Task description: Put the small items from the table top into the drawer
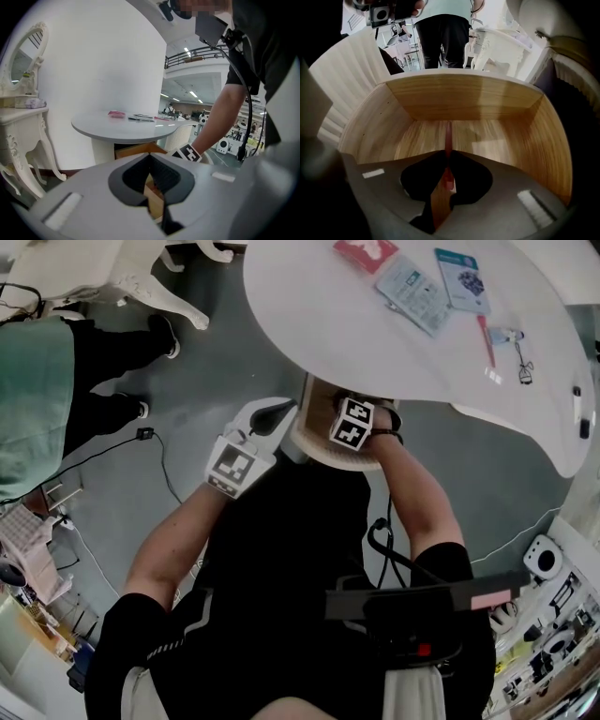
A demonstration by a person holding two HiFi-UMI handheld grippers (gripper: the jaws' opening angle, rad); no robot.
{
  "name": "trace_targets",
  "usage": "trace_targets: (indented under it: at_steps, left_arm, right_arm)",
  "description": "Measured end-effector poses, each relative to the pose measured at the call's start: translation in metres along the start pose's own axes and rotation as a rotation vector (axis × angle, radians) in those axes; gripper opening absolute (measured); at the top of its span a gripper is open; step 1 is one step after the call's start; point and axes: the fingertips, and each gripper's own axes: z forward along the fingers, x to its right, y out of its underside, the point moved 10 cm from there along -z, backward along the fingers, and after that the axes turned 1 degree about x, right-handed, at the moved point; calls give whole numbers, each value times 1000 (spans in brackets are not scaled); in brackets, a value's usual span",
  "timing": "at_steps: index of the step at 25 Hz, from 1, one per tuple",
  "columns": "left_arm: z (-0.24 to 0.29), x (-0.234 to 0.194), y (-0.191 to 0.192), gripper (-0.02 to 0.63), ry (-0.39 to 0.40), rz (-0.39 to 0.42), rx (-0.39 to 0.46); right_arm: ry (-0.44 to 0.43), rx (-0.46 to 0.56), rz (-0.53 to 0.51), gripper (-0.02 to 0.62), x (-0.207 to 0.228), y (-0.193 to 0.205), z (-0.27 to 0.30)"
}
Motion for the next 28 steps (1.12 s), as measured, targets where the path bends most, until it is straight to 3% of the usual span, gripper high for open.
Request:
trace_targets:
  at_steps: [13, 19, 25, 28]
  left_arm:
    - [-16, -10, -3, 0, -42, -2, 6]
    - [-26, -3, -10, 0, -32, 4, -1]
    - [-42, 6, -32, 0, -48, 14, 5]
    - [-50, 16, -48, 0, -46, 18, 12]
  right_arm:
    - [-14, -17, 60, 53, 0, 0, 10]
    - [-14, -12, 78, 150, -3, 2, 6]
    - [65, 78, 41, 138, -10, -5, -30]
    - [151, 159, 1, 71, -10, -14, -63]
